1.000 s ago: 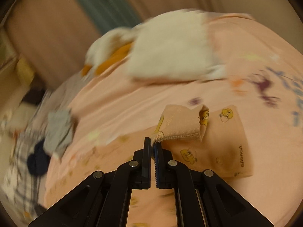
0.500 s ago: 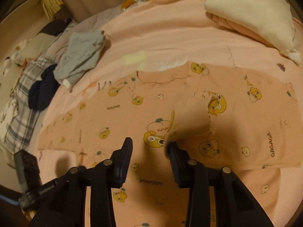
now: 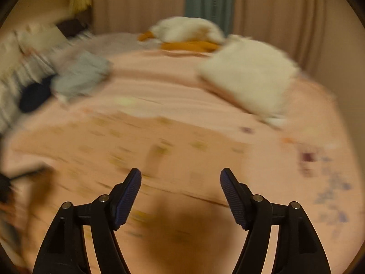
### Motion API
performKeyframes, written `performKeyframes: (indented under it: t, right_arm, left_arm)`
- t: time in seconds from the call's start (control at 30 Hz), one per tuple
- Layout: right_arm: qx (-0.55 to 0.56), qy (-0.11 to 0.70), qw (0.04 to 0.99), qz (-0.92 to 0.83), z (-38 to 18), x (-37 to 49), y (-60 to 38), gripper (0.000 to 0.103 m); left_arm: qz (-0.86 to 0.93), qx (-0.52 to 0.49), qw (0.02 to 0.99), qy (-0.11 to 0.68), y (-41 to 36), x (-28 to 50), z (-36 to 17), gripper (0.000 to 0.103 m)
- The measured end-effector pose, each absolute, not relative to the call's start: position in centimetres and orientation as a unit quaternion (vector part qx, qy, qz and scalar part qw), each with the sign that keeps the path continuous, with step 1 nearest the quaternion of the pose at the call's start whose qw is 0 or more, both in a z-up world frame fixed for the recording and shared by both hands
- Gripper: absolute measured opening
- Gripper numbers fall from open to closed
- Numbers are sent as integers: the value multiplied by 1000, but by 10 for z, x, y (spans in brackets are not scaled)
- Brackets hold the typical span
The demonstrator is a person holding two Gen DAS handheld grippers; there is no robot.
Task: Fold small clothes
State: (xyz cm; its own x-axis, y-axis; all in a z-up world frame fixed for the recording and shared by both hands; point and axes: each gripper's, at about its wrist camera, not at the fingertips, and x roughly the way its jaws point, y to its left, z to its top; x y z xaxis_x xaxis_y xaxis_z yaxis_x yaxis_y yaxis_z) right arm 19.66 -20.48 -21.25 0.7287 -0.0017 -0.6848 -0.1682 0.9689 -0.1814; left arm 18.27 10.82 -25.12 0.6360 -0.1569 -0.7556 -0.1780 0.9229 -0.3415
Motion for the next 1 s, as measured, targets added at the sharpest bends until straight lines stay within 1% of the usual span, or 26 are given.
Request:
performKeyframes:
  t: [0.03, 0.1, 0.13, 0.17, 0.2, 0.27, 0.4, 0.43, 0.57, 0.63, 0.67, 0.73, 0.77, 0.8, 0.83, 0.87, 0.9, 0.93, 1.0]
  right_arm:
    - [-122, 384, 914, 36, -226, 199, -215, 72]
    - [-95, 426, 899, 37, -251, 209, -233, 72]
    - [-64, 442, 893, 45, -262, 214, -241, 72]
    - [-32, 452, 890, 56, -270, 219, -247, 72]
    - [8, 458, 885, 76, -279, 225, -249, 72]
    - [62, 451, 885, 99, -287, 235, -252, 72]
    - [70, 421, 899, 97, -289, 252, -246, 72]
    - [72, 418, 900, 100, -293, 255, -247, 72]
    - [105, 392, 905, 129, -296, 246, -263, 72]
    - [121, 387, 903, 142, -296, 242, -269, 72]
    - [131, 385, 902, 148, -297, 243, -271, 72]
    - [141, 380, 901, 154, -299, 240, -275, 72]
    - [144, 378, 901, 157, -298, 238, -277, 72]
    - [149, 377, 900, 160, -298, 237, -278, 72]
    - [151, 376, 900, 161, -299, 237, -279, 72]
    - [152, 375, 900, 162, -299, 236, -280, 72]
    - [153, 374, 900, 163, -299, 236, -280, 72]
    - [154, 373, 900, 164, -299, 236, -281, 72]
    - [158, 372, 899, 167, -300, 235, -283, 72]
  left_arm:
    - [5, -191, 885, 424, 102, 186, -246, 35]
    - [-13, -178, 890, 420, 80, 198, -231, 42]
    - [-20, -174, 891, 418, 71, 201, -225, 44]
    - [-26, -171, 893, 415, 60, 205, -220, 50]
    - [-31, -167, 896, 410, 49, 209, -216, 52]
    - [-39, -153, 902, 402, 21, 227, -210, 53]
    - [-47, -108, 902, 416, -26, 264, -222, 53]
    - [-40, -75, 899, 429, -45, 276, -232, 53]
    - [-66, -12, 877, 477, -89, 292, -265, 52]
    - [-62, 21, 882, 466, -103, 296, -274, 54]
    - [-49, 44, 885, 461, -111, 298, -279, 52]
    - [-26, 87, 881, 464, -122, 304, -292, 52]
    - [-22, 99, 880, 464, -125, 307, -296, 47]
    - [-18, 110, 882, 457, -127, 309, -299, 36]
    - [-10, 108, 888, 448, -125, 311, -298, 30]
    - [-4, 96, 888, 449, -121, 312, -296, 18]
    - [2, 75, 887, 455, -114, 315, -293, 9]
    - [4, 45, 886, 462, -104, 319, -289, 9]
    - [-5, 2, 894, 448, -93, 319, -277, 9]
